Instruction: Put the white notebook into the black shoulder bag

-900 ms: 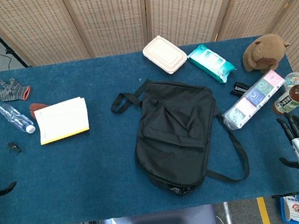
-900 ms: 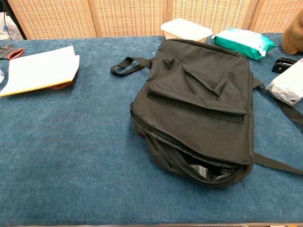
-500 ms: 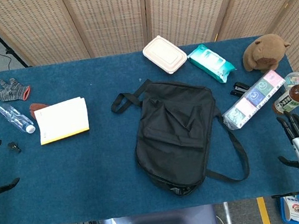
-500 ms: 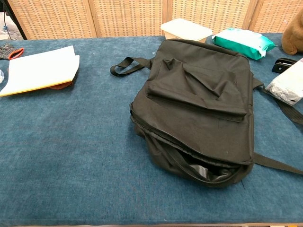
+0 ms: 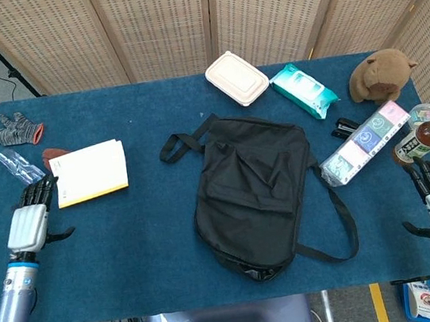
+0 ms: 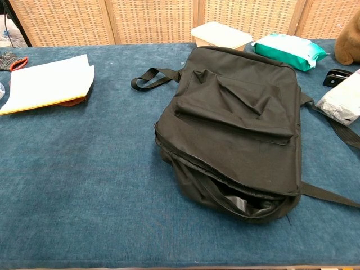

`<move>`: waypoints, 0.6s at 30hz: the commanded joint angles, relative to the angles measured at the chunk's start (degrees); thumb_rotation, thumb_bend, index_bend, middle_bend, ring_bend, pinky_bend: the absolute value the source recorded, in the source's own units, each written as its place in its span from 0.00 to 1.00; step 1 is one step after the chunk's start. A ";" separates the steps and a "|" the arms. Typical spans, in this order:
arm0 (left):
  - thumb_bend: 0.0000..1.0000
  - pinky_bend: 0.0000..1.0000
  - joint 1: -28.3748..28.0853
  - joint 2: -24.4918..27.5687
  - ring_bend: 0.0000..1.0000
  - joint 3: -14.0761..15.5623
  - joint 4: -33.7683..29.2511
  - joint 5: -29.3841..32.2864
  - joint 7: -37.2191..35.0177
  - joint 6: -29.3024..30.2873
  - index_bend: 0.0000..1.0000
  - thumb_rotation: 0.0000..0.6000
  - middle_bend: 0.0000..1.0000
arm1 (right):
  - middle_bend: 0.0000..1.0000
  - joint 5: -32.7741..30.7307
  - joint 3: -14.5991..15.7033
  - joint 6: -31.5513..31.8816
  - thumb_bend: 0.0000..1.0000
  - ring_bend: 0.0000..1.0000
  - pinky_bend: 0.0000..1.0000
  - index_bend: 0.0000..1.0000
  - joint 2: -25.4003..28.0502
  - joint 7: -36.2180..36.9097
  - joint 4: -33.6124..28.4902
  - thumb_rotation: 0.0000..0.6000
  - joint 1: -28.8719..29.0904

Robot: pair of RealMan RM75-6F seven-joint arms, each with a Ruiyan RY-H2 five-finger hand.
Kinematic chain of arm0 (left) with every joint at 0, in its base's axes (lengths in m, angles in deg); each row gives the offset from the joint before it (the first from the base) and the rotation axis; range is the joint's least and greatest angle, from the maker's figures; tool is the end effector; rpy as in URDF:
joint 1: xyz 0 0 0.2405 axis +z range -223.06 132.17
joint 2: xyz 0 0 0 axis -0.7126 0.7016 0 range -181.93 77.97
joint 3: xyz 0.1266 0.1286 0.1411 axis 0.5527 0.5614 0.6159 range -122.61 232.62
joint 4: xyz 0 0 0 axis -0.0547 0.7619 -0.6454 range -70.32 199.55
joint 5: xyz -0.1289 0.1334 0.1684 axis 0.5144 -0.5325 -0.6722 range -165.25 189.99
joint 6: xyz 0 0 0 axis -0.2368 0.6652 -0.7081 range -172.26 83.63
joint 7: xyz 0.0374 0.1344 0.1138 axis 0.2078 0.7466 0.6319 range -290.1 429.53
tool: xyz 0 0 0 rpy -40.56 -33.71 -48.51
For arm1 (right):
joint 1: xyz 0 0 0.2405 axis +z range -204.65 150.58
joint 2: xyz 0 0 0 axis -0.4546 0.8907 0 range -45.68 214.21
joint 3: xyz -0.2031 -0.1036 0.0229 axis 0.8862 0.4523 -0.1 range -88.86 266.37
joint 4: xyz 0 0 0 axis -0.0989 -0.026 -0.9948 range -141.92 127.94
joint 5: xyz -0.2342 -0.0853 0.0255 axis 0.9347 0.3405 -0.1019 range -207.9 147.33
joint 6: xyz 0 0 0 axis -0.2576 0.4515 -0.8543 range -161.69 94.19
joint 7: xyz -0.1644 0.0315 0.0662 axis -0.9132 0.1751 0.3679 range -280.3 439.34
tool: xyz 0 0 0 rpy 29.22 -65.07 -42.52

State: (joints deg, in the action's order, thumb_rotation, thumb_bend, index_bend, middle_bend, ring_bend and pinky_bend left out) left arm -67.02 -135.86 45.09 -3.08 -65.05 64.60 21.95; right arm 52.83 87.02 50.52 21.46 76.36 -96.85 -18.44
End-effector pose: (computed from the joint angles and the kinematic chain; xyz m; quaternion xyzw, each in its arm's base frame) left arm -0.3047 0.3437 0.0297 -0.6114 -0.4207 -0.3892 0.5456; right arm -0.3121 -0.2351 0.1214 0.6169 -0.3509 0.3553 0.6084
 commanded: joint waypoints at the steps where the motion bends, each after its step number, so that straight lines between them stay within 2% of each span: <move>1: 0.00 0.00 -4.64 -6.96 0.00 -1.41 8.69 1.56 0.30 -3.91 0.00 1.00 0.00 | 0.00 -0.03 -0.16 -0.28 0.00 0.00 0.00 0.00 0.00 0.24 0.03 1.00 -0.01; 7: 0.00 0.00 -8.79 -14.00 0.00 -3.19 19.64 2.44 -3.32 -6.38 0.00 1.00 0.00 | 0.00 -0.16 -0.51 -1.20 0.00 0.00 0.00 0.00 -0.19 0.61 0.38 1.00 -0.05; 18: 0.00 0.00 -12.43 -19.92 0.00 -2.71 29.71 2.29 -5.70 -9.58 0.00 1.00 0.00 | 0.00 -0.24 -1.08 -2.32 0.00 0.00 0.00 0.00 -0.28 2.42 0.47 1.00 -0.14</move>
State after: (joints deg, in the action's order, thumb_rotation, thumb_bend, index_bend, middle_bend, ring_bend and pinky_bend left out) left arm -78.82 -154.82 42.26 25.43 -62.75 59.24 12.94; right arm 52.58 85.97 48.23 21.17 78.76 -96.39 -18.55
